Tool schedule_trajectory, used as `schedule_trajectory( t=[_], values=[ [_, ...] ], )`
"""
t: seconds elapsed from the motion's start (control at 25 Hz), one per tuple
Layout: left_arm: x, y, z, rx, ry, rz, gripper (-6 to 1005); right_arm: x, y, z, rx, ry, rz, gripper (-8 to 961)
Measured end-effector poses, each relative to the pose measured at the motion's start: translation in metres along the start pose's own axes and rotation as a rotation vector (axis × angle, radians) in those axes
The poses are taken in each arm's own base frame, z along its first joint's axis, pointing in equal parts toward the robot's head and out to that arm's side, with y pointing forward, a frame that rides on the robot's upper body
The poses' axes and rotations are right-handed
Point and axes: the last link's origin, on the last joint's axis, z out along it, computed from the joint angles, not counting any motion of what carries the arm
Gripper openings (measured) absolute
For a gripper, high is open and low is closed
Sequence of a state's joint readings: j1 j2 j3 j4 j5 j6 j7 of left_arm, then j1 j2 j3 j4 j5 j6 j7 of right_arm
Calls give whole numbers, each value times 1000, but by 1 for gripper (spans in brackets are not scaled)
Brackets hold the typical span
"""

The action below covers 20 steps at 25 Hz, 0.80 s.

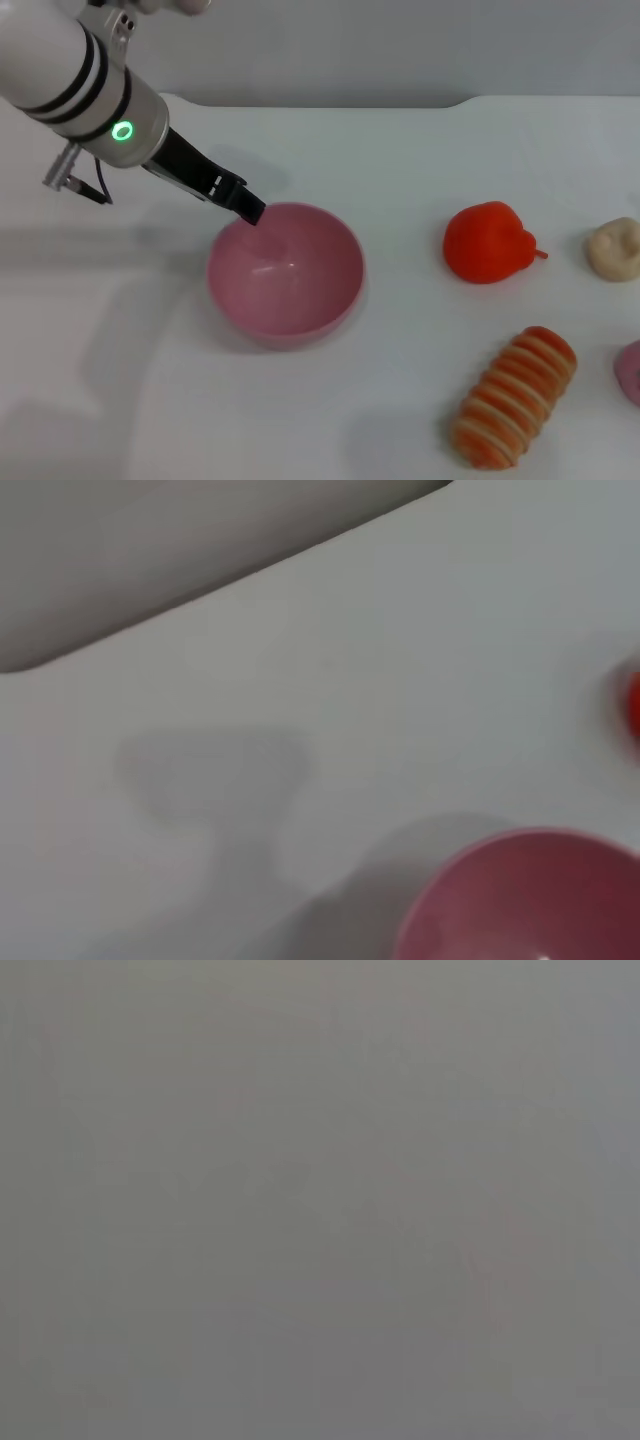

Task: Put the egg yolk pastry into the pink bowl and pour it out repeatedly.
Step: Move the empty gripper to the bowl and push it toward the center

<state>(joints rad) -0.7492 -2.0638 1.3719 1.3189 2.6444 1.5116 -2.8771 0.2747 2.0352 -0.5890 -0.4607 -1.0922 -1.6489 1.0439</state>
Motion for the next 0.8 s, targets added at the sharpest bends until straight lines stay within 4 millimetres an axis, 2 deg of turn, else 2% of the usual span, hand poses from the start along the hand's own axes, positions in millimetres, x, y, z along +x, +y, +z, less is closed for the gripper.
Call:
schedule_trajectory(
  t=[0.48, 0.8],
  values=[
    [-23, -8, 30, -29, -4, -74, 671, 2, 2, 5, -6, -7, 1, 579],
    [-31, -12, 40, -22, 7, -95, 666, 3, 3, 8, -19, -4, -1, 580]
  ],
)
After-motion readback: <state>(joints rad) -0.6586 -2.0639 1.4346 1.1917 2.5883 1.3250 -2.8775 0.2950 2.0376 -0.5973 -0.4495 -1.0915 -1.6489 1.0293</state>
